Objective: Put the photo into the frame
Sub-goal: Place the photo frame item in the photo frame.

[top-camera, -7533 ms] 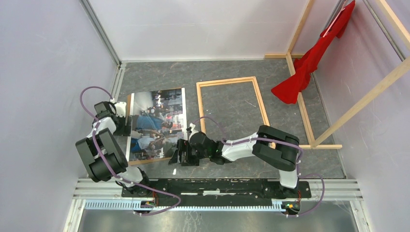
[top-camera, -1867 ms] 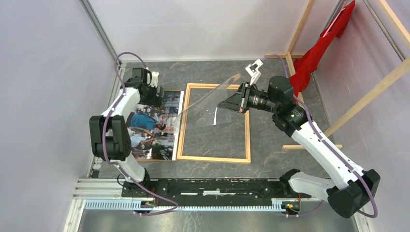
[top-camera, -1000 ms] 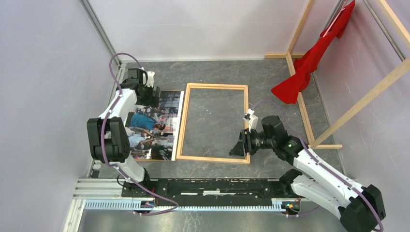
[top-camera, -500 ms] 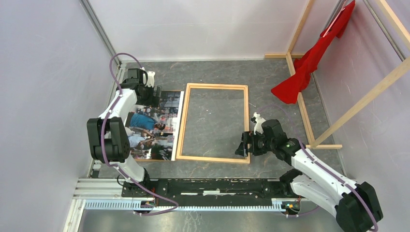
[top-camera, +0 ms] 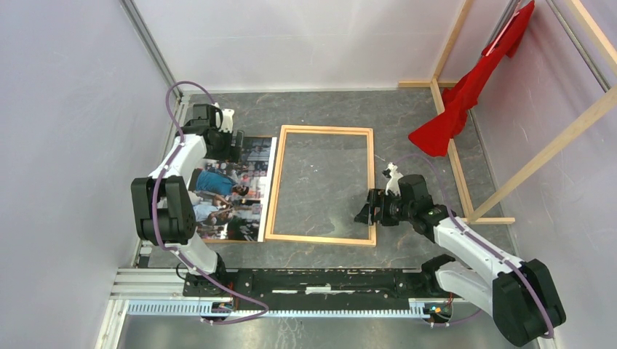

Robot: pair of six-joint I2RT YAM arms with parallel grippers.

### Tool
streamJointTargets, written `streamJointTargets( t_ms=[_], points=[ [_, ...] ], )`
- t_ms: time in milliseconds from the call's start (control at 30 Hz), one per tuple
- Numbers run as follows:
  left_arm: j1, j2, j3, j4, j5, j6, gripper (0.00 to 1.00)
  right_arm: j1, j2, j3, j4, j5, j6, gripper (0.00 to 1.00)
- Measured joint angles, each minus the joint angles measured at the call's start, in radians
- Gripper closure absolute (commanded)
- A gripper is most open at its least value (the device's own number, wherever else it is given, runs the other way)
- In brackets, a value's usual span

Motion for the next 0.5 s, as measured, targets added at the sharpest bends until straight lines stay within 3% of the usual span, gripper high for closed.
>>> streamJointTargets(
  t_ms=[500],
  points=[
    [0.0, 0.0, -0.016, 0.0, 0.004, 0.0, 0.1, -0.011, -0.241, -0.032, -0.256, 0.003, 0.019, 0.19]
  ],
)
